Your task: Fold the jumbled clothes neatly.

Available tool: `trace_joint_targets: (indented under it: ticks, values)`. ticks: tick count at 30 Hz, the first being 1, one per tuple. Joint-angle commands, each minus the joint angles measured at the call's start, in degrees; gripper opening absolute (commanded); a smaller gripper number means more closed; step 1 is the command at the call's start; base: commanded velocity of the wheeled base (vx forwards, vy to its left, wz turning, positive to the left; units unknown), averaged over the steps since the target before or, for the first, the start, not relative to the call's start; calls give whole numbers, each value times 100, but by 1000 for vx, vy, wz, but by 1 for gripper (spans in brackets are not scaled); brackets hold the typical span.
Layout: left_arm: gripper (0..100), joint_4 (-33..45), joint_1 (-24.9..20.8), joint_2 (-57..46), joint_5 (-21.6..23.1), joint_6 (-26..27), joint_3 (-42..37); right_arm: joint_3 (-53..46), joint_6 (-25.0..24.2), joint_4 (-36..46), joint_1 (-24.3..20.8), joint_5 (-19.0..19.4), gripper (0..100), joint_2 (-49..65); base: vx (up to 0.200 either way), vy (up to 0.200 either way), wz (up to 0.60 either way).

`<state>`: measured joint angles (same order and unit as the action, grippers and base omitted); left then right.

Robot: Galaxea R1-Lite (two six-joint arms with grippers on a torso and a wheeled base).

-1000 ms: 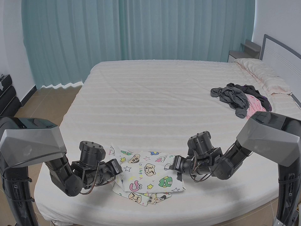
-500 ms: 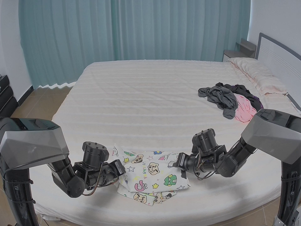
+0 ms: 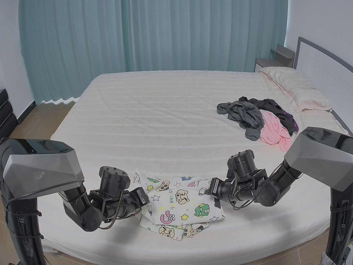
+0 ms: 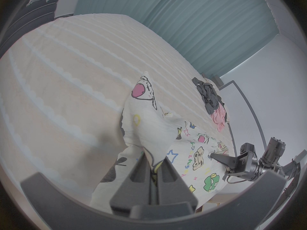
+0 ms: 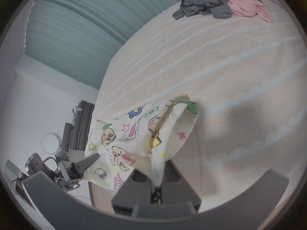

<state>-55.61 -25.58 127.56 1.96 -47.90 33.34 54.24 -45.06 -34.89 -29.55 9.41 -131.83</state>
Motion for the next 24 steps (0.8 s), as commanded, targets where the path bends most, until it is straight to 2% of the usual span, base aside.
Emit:
trace_joint_targets:
  ticks: [1, 11, 22, 23, 24]
  values:
    - [0, -2, 0, 49, -3, 0, 15, -1, -3, 0, 11, -1, 0, -9, 0, -200, 0]
    - [0, -11, 26, 129, -29, 8, 15, -1, 14, -9, 46, -18, 0, -97, 0, -200, 0]
    - [0, -2, 123, 313, -161, 0, -144, -115, 58, -378, 19, -45, 0, -379, 0, 0, 0]
    - [0, -2, 105, 331, -161, 0, -152, -159, 85, -422, 11, -45, 100, -379, 0, 0, 0]
    - [100, -2, 105, 331, -161, 0, -161, -185, 102, -440, 2, -36, 100, -370, 0, 0, 0]
